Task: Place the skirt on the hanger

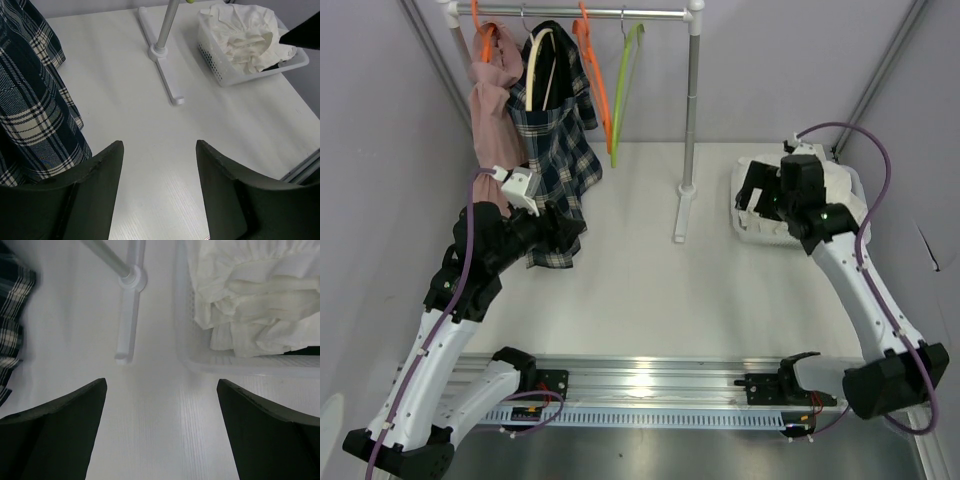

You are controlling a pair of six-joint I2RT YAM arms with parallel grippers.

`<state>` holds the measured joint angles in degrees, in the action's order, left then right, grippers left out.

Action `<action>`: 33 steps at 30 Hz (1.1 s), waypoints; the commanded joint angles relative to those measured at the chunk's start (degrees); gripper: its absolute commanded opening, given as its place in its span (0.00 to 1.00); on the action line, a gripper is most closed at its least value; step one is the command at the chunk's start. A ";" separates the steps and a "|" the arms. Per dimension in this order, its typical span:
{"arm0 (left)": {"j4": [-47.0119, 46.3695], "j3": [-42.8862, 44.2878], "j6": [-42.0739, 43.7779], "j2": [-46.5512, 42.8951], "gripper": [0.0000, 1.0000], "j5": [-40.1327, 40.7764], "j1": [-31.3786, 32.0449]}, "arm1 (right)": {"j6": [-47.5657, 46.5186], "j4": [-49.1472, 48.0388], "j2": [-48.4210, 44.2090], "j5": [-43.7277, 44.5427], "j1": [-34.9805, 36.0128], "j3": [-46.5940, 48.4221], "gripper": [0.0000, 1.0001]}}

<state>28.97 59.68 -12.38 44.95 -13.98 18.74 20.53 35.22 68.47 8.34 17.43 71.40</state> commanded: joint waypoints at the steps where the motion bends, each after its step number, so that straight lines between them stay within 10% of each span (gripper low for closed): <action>1: -0.32 1.23 0.69 -0.39 0.65 -1.40 0.33 | 0.73 2.74 6.84 -3.84 -8.86 7.59 1.00; 11: -0.06 0.96 -0.62 -0.83 0.65 -3.42 0.33 | 4.69 0.37 21.35 -2.19 -22.70 13.86 0.97; 27: 0.82 -0.97 -1.24 -1.97 0.65 -3.95 0.33 | 3.11 -7.54 32.51 3.61 -26.13 13.95 0.91; 33: 1.79 -0.88 -1.15 -2.41 0.65 -3.60 0.33 | 3.90 -9.82 33.66 3.00 -26.13 13.07 0.72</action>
<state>30.87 58.87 -13.04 43.59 -16.95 18.74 23.99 28.75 102.08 11.11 -8.49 82.76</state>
